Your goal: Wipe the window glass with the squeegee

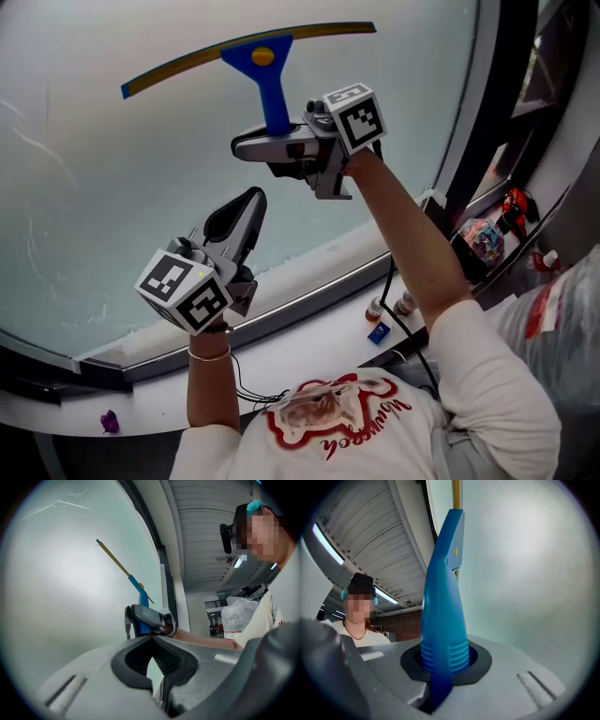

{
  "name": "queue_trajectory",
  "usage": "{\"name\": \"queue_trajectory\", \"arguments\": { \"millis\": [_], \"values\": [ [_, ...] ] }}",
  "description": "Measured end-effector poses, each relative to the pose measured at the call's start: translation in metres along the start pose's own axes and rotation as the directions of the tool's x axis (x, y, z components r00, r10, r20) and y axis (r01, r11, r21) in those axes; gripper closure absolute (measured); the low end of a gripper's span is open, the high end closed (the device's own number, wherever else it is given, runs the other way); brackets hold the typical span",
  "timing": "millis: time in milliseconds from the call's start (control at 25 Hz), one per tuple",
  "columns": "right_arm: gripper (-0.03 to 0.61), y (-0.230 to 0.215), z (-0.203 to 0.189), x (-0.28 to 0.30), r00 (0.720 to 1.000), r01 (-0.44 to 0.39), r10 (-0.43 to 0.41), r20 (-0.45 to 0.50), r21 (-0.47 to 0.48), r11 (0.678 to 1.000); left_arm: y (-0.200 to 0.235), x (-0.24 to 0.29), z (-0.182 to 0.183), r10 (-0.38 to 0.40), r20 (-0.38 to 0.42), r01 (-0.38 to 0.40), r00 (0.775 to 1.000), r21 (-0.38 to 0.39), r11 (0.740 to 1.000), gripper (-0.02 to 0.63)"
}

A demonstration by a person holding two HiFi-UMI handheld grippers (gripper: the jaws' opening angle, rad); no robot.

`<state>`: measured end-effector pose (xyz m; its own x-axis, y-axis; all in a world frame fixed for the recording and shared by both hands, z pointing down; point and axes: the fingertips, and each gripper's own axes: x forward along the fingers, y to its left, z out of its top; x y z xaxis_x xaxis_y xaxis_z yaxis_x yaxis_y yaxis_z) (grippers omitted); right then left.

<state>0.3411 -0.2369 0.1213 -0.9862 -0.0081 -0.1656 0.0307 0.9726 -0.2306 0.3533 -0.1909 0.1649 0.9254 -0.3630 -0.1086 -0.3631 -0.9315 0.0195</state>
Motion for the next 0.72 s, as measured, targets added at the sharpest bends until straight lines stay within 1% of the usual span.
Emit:
{"name": "queue_trajectory", "arguments": {
  "millis": [160, 320, 520, 720],
  "values": [
    [0.52, -0.002, -0.012, -0.003, 1.0, -0.005, 0.005, -0.012, 0.007, 1.0, 0.004, 0.006, -0.008, 0.02, 0.006, -0.02, 1.0, -0.019, 1.0, 0.614],
    [0.52, -0.003, -0.025, -0.007, 1.0, -0.005, 0.006, -0.025, 0.021, 1.0, 0.007, 0.014, -0.013, 0.031, -0.005, -0.031, 1.0, -0.017, 0.999, 0.614],
    [0.518, -0.006, -0.033, -0.008, 1.0, -0.008, 0.008, -0.022, 0.042, 0.999, 0.008, 0.022, -0.011, 0.008, 0.009, -0.007, 1.0, -0.069, 0.998, 0.614],
    [0.517, -0.008, -0.048, -0.011, 1.0, 0.012, -0.011, -0.023, 0.057, 0.998, 0.008, 0.021, -0.024, 0.01, -0.021, -0.011, 1.0, -0.073, 0.997, 0.614]
  ]
}}
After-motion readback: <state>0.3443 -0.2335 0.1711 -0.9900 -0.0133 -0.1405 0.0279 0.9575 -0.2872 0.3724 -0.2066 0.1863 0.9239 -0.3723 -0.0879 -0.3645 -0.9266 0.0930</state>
